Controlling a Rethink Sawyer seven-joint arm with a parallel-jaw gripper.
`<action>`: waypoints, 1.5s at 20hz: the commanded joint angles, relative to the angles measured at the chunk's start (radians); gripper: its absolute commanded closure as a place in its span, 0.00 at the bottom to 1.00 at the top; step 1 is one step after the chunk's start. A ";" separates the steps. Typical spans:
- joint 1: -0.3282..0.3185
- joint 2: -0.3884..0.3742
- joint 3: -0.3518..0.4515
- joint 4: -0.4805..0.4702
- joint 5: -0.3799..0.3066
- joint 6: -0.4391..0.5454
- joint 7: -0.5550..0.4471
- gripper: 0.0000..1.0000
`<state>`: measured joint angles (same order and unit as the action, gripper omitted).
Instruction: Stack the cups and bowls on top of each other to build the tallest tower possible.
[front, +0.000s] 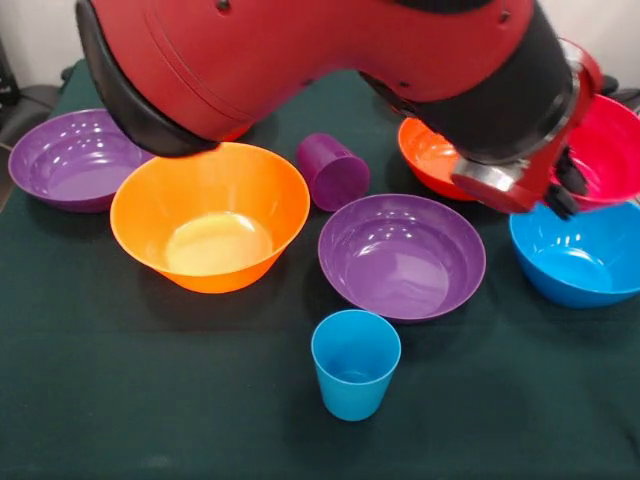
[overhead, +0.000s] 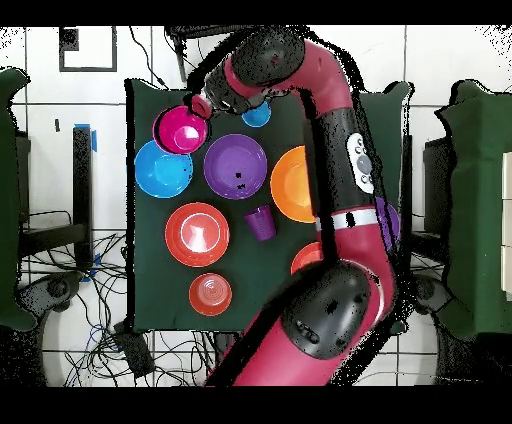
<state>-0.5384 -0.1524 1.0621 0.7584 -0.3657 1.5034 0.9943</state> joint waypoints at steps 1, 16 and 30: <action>0.086 0.106 0.167 -0.447 -0.227 0.226 -0.424 1.00; 0.032 0.151 0.709 -0.601 -0.839 0.389 -0.606 1.00; -0.008 0.170 1.056 -0.674 -1.264 0.432 -0.814 1.00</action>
<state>-0.5400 0.0176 1.9708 0.2173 -1.4184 1.8097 0.5473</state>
